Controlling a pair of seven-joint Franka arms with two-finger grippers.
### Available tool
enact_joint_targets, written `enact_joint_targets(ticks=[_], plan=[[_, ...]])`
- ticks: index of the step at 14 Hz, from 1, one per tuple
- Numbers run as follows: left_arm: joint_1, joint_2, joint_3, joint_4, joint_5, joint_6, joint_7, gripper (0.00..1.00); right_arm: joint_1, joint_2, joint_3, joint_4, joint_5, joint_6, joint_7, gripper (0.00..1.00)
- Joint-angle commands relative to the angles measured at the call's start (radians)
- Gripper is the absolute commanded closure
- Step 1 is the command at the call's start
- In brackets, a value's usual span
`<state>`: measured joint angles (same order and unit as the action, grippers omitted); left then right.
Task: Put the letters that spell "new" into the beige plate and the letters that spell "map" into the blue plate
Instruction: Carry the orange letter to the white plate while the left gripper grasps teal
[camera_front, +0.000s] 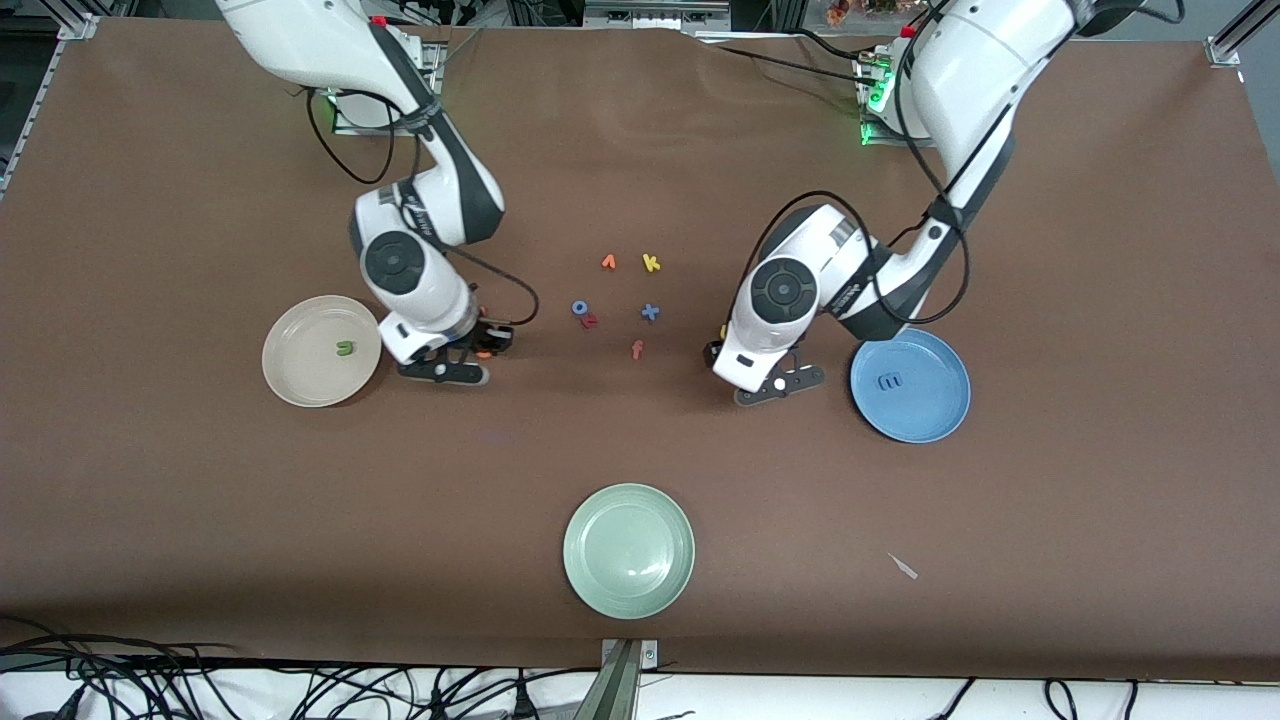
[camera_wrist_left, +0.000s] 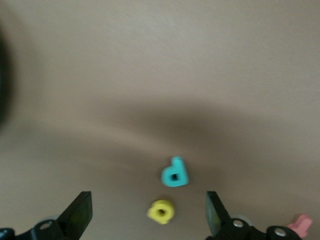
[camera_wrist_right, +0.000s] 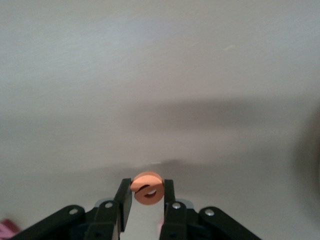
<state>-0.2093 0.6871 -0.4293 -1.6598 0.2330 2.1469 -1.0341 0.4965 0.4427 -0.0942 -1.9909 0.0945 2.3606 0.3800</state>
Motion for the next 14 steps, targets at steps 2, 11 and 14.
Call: enact_joint_targets(ticks=[2, 11, 14], plan=[[-0.010, 0.066, 0.000, 0.023, 0.009, 0.071, -0.032, 0.09, 0.000, -0.074, -0.131, -0.054, 0.010, -0.083, -0.333, 0.85], [-0.009, 0.106, 0.001, 0.008, 0.017, 0.113, -0.032, 0.66, -0.001, -0.104, -0.299, -0.236, 0.014, 0.104, -0.708, 0.06], [-0.007, 0.106, 0.001, 0.006, 0.020, 0.102, -0.018, 0.74, 0.000, -0.139, -0.283, -0.204, 0.013, -0.001, -0.713, 0.00]])
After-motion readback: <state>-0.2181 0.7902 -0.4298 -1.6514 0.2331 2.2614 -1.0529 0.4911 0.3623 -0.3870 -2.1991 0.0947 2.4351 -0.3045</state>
